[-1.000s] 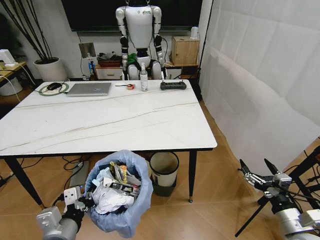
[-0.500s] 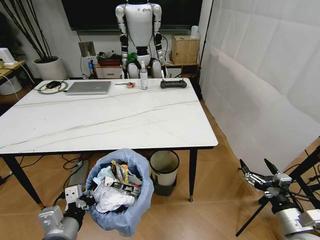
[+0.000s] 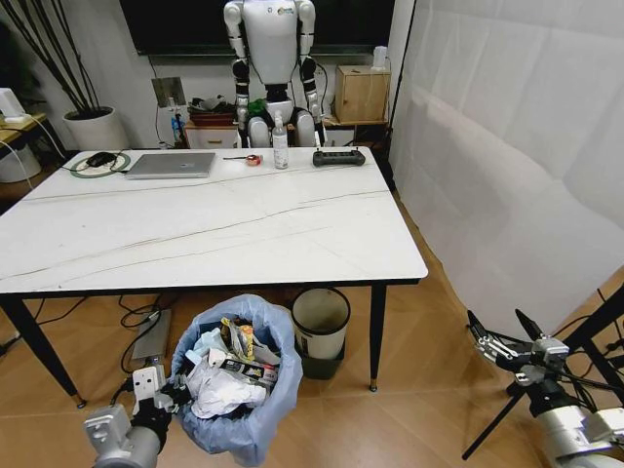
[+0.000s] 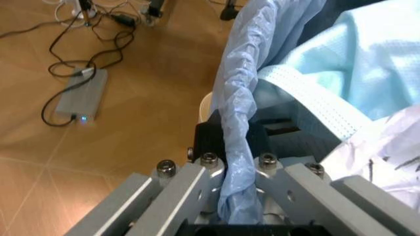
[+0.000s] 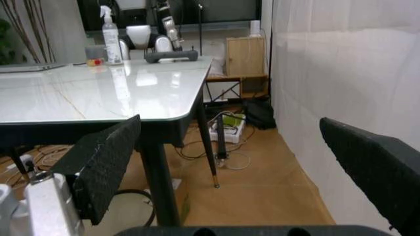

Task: Pick up the trash bin and place the trash from the table into it.

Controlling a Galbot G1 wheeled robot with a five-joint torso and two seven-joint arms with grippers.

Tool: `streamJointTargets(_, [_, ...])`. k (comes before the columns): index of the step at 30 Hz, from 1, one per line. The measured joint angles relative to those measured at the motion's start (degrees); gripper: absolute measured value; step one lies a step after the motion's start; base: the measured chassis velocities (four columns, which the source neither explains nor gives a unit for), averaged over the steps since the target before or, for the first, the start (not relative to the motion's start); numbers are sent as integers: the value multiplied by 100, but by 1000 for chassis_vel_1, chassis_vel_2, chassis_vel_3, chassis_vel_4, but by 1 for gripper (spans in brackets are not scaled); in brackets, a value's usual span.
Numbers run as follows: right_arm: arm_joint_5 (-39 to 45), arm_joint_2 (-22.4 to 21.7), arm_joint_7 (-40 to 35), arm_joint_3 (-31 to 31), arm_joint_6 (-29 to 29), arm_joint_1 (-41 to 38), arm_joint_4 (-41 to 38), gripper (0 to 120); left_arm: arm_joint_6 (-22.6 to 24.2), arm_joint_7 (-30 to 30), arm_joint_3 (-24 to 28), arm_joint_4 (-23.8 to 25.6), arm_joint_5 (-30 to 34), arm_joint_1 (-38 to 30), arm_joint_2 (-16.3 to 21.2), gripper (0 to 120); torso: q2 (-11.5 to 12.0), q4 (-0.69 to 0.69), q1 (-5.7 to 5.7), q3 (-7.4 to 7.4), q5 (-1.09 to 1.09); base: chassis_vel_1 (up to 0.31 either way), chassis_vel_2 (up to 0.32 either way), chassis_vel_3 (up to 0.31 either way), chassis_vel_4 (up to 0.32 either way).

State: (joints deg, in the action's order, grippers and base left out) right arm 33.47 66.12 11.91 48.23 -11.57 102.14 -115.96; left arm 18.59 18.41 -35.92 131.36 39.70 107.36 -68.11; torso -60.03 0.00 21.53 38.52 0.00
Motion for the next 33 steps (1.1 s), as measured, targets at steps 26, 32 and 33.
streamJointTargets(26, [0,0,0,0,0,0,0,100,52,90,-63,-531,390,-165,-85,0,721,0,-313,-410,0,0,0,0,0])
streamJointTargets(32, [0,0,0,0,0,0,0,100,71,114,-36,-558,395,-187,-112,0,907,0,-393,-515,0,0,0,0,0])
streamJointTargets(33, [0,0,0,0,0,0,0,100,71,114,-36,-558,395,-187,-112,0,907,0,-393,-515,0,0,0,0,0])
